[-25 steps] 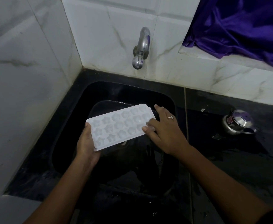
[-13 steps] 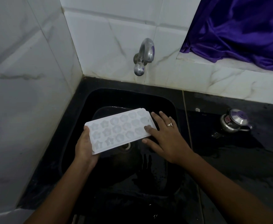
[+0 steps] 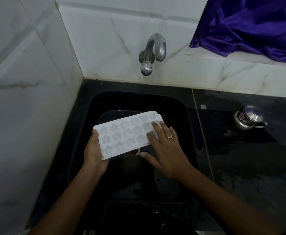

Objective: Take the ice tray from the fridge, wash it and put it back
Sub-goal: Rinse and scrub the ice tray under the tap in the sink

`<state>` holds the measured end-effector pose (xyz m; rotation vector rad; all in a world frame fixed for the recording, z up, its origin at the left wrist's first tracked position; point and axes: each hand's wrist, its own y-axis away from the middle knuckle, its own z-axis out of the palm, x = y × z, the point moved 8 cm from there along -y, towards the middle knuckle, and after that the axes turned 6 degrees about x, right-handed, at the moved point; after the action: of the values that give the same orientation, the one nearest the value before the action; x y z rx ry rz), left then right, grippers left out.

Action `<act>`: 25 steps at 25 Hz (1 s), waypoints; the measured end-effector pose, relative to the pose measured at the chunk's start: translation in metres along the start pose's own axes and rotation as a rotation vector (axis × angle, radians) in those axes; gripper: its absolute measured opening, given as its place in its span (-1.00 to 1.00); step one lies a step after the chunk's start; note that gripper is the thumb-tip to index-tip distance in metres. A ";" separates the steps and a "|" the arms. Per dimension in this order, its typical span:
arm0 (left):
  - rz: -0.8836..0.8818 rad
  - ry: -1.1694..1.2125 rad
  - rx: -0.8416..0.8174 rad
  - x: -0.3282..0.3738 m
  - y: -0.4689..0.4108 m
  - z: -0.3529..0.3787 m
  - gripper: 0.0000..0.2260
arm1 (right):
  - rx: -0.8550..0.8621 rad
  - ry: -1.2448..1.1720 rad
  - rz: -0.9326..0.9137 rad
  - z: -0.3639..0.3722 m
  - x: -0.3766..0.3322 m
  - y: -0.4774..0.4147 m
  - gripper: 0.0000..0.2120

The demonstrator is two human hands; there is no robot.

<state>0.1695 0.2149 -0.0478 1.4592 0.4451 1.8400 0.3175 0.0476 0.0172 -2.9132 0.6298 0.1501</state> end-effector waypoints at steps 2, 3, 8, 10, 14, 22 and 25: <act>0.011 -0.006 -0.001 0.003 -0.004 -0.002 -0.52 | 0.005 -0.039 0.019 0.002 0.004 0.001 -0.28; 0.009 -0.016 -0.005 0.004 -0.006 -0.003 -0.52 | 0.013 -0.031 0.000 0.000 0.008 0.001 -0.32; -0.012 -0.057 -0.048 -0.001 -0.005 0.008 -0.52 | 0.028 -0.040 0.059 -0.005 0.017 -0.013 -0.43; 0.000 -0.054 -0.061 0.003 -0.010 0.010 -0.52 | 0.010 -0.020 0.027 -0.001 0.013 -0.011 -0.40; 0.004 -0.058 -0.076 0.008 -0.017 0.011 -0.53 | 0.050 -0.030 0.050 -0.007 0.025 -0.012 -0.44; 0.000 -0.037 -0.103 0.006 -0.020 0.015 -0.51 | 0.045 -0.035 0.054 -0.006 0.029 -0.013 -0.43; -0.005 -0.056 -0.097 -0.001 -0.017 0.020 -0.52 | 0.043 -0.072 0.160 -0.002 0.023 -0.021 -0.39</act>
<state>0.1942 0.2216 -0.0537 1.4389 0.3266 1.7868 0.3471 0.0565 0.0190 -2.8009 0.8430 0.2566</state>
